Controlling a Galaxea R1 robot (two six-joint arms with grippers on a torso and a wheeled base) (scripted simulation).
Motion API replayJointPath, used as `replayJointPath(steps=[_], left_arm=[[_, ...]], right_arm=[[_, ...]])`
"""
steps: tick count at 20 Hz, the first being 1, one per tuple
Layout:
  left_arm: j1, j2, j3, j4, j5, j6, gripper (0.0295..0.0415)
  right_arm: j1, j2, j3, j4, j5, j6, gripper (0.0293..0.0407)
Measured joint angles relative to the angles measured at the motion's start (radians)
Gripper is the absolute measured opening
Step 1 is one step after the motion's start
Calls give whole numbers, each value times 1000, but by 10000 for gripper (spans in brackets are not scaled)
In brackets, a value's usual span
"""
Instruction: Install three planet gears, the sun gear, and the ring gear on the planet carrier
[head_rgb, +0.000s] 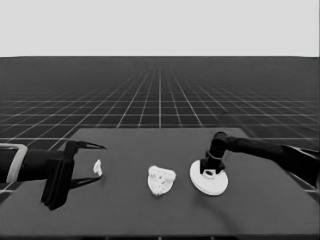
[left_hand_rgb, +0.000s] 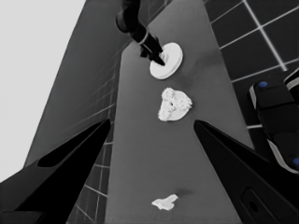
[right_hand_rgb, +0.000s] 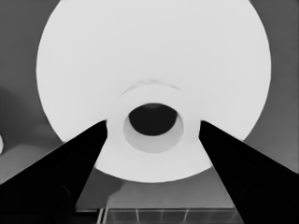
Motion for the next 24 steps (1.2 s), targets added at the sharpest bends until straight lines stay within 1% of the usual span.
replayJointPath(steps=[1, 10, 11, 12, 13, 15, 20, 21, 22, 23, 24], left_arm=[[0, 0, 0, 0, 0, 0, 385], [0, 0, 0, 0, 0, 0, 385], [0, 0, 0, 0, 0, 0, 385], [0, 0, 0, 0, 0, 0, 385], [0, 0, 0, 0, 0, 0, 385], [0, 0, 0, 0, 0, 0, 385], [0, 0, 0, 0, 0, 0, 385], [0, 0, 0, 0, 0, 0, 385], [0, 0, 0, 0, 0, 0, 385], [0, 0, 0, 0, 0, 0, 385], [0, 0, 0, 0, 0, 0, 385]], right_arm=[[0, 0, 0, 0, 0, 0, 349], [0, 0, -1, 0, 0, 0, 348], [63, -29, 68, 55, -53, 27, 348], [119, -42, 96, 94, -83, 38, 348], [152, -46, 105, 118, -100, 41, 348], [181, -48, 110, 142, -114, 42, 348], [194, -48, 109, 153, -122, 42, 348], [179, 72, 149, 122, -139, 292, 348], [168, 265, 121, 109, -150, 409, 348], [161, 397, 46, 104, -153, 438, 348], [157, 474, -20, 101, -154, 437, 348]])
